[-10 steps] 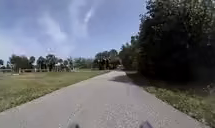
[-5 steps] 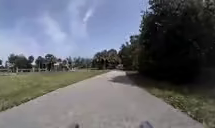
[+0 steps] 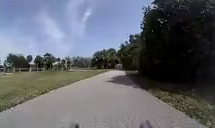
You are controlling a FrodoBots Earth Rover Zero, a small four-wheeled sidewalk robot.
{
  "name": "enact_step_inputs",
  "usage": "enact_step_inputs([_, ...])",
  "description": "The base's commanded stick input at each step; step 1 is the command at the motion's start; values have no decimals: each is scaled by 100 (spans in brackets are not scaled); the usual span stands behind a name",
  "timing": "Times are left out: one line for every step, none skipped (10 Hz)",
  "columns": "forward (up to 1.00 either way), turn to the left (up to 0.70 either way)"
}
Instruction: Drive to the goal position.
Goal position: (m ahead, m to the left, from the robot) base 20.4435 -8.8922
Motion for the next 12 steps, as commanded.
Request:
enact_step_inputs([70, 0])
enact_step_inputs([70, 0])
enact_step_inputs([70, 0])
enact_step_inputs([70, 0])
enact_step_inputs([70, 0])
enact_step_inputs([70, 0])
enact_step_inputs([70, 0])
enact_step_inputs([70, 0])
enact_step_inputs([70, 0])
enact_step_inputs([70, 0])
enact_step_inputs([70, 0])
enact_step_inputs([70, 0])
